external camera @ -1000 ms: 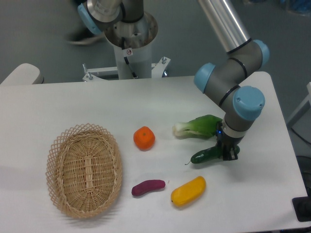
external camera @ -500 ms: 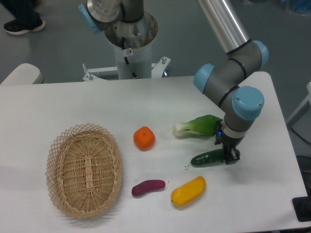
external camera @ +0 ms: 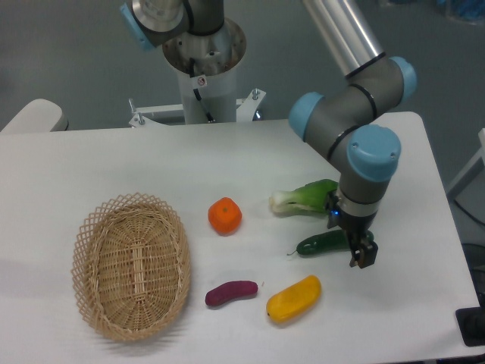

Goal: Place the cucumber on the table

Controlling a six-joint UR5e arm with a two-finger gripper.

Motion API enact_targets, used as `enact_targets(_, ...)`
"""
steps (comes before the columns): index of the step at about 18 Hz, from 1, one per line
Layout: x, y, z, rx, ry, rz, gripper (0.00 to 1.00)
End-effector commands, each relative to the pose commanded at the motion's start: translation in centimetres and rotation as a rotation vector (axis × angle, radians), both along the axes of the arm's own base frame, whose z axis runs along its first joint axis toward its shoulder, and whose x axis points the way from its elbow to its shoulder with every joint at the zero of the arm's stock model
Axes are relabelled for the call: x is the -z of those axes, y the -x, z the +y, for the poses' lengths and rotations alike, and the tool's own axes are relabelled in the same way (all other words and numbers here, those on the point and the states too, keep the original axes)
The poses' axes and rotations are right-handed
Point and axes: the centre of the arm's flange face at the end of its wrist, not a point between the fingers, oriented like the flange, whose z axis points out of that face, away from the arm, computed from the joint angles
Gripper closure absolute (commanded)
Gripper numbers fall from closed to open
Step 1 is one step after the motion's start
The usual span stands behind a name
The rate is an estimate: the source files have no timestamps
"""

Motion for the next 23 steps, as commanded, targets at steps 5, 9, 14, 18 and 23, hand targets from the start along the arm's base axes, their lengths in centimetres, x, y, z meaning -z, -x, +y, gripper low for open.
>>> enact_targets(5,-3.5,-1.4,3.3,-0.112,-0.04,0.042,0.0)
enact_targets(9,-5.0,-2.9,4.4,-0.095,-0.013,0.102,0.0)
enact_targets(14,-6.1,-5.6,6.2,-0.152,-0.003,0.137,0.0)
enact_targets(18,-6.6,-8.3,7.3,-0.145,-0.008,0.134,0.0)
enact_targets(23,-6.8,-12.8,9.8,-0.197,-0.029,0.107,0.0)
